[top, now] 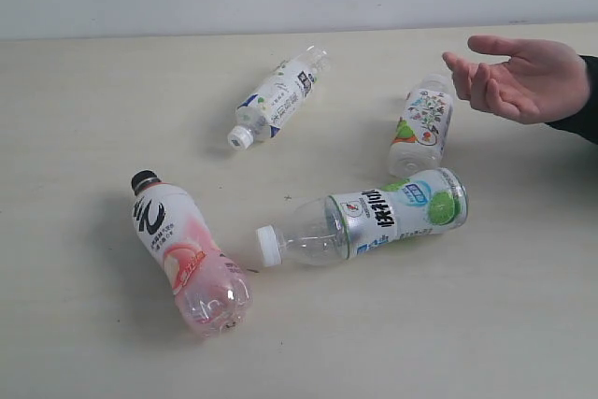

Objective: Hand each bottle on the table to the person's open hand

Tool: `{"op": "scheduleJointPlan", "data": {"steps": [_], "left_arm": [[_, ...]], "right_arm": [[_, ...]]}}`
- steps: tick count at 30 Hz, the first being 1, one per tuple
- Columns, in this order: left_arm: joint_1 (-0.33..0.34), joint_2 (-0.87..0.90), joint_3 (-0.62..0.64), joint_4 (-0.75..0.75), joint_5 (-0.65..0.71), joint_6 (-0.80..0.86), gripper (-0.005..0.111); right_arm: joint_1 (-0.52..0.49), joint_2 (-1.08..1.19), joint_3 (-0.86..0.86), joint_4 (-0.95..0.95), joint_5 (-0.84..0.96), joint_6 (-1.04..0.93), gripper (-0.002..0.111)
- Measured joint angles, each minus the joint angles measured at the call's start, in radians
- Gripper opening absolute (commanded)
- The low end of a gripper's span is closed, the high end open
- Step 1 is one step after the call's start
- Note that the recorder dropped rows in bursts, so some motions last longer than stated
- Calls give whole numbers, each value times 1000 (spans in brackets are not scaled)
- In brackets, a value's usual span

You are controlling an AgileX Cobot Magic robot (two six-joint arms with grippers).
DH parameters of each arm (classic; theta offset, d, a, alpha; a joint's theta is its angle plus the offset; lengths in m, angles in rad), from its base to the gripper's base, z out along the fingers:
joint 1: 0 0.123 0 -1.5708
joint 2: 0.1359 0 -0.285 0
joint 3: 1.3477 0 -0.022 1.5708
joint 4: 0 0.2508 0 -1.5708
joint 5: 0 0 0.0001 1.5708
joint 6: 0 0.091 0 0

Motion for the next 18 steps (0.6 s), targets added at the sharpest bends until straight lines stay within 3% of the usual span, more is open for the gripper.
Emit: {"op": "scheduleJointPlan", "data": {"steps": [18], "left_arm": [[0,0,0,0,0,0,0]], "right_arm": [[0,65,-50,64,49,0,0]]}}
